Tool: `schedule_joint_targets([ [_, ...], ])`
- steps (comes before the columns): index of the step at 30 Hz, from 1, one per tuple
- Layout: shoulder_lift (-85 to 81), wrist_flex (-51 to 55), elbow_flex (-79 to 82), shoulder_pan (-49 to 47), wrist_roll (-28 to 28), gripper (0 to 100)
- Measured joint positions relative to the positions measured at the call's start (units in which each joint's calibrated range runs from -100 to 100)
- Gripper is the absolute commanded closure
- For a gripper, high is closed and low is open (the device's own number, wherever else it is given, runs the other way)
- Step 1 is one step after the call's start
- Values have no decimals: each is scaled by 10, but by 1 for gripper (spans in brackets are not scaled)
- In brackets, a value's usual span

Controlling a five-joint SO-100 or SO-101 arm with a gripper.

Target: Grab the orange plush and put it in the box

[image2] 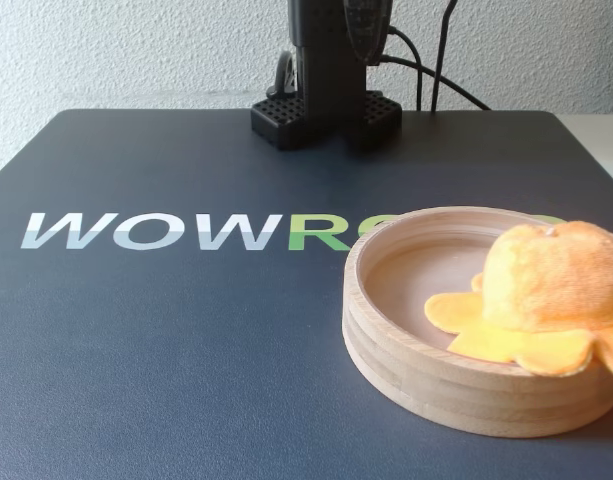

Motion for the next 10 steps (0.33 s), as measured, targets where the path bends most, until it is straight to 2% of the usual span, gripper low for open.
schedule_joint_targets([
  [10,0,-2,0,2,0,99],
])
